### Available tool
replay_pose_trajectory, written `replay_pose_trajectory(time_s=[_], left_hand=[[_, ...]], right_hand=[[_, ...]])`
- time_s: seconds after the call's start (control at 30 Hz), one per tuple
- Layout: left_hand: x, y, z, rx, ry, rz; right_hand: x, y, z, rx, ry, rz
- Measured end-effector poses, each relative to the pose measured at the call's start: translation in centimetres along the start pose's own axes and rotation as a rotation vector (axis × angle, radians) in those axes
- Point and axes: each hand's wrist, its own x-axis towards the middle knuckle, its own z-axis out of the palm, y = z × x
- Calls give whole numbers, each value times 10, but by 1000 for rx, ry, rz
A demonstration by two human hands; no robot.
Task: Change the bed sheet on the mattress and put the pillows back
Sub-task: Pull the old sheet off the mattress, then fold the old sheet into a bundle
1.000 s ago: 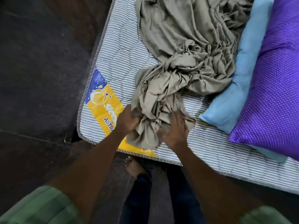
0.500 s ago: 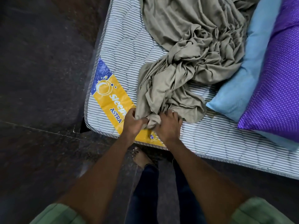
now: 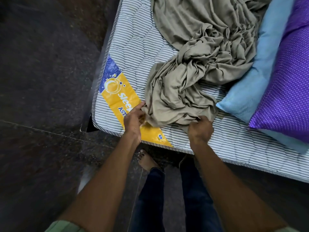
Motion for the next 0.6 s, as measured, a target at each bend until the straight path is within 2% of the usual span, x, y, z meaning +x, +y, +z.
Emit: replay_pose_trajectory(time_s=[0.07, 0.13, 0.23, 0.3, 0.4, 0.5, 0.6], left_hand=[[-4, -8, -9, 25, 85, 31], [-10, -14, -16, -5, 85, 20], [-21, -19, -23, 12, 62, 46], [-31, -24, -25, 65, 53, 94], [-43, -29, -27, 136, 50, 184], [-47, -34, -37, 252, 112, 267], [-41, -38, -46, 353, 222, 313]], right_hand=[[-24, 3, -5, -107, 69, -166], [-47, 5, -7, -186, 79, -479], [-83, 2, -4, -302, -89, -951], [-96, -1, 6, -391, -172, -1114], [-96, -4, 25, -395, -287, -1053], [-81, -2, 34, -286, -231, -954], [-68, 2, 29, -284, -248, -921]])
